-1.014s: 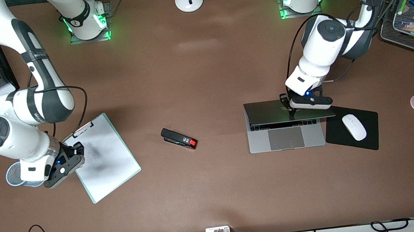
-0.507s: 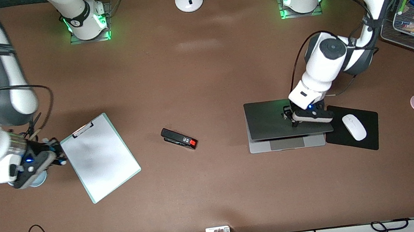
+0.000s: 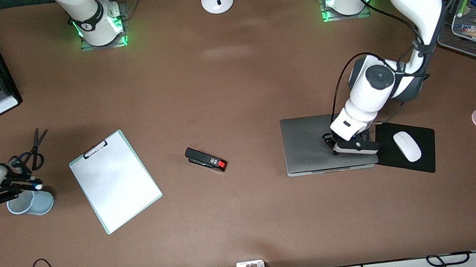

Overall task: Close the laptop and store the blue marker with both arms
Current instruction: 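Lower the marker into the cup while the left gripper presses the lid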

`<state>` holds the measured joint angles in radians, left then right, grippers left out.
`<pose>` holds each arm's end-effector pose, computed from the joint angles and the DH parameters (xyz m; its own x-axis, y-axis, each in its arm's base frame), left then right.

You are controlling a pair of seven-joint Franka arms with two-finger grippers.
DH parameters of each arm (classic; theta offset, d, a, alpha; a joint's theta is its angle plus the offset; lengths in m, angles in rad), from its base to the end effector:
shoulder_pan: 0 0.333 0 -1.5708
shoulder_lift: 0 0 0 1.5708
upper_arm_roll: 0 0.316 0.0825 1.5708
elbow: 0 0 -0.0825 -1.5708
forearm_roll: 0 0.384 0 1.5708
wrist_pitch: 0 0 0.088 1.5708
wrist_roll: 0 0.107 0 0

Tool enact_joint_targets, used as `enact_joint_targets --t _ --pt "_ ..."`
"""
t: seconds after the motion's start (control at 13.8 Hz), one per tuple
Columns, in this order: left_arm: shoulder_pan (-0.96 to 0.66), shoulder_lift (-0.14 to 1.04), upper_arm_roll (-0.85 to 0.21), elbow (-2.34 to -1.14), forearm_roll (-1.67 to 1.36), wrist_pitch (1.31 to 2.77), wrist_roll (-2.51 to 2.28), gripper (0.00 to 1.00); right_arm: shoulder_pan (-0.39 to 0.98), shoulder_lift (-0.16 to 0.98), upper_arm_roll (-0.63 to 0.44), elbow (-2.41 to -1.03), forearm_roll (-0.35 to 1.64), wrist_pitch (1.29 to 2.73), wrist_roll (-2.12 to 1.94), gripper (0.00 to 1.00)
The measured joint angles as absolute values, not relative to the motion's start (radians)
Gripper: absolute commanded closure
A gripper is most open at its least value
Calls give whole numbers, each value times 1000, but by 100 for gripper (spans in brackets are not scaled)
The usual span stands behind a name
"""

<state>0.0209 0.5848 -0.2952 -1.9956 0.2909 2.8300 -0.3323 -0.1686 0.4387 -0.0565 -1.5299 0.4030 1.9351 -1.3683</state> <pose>0.6058 -0.1770 0.2034 0.9554 -0.1194 0.2701 -0.1489 -0.9846 0.0915 0.6712 -0.1205 0.4063 0.5311 0.7840 0.3213 0.8443 -0.5215 -0.1230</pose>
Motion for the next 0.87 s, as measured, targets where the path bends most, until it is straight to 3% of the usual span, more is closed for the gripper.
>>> enact_joint_targets --t 0.87 --pt "19 631 -275 -1947 341 2833 -333 100 -348 506 -57 -1522 777 1885 -1976 100"
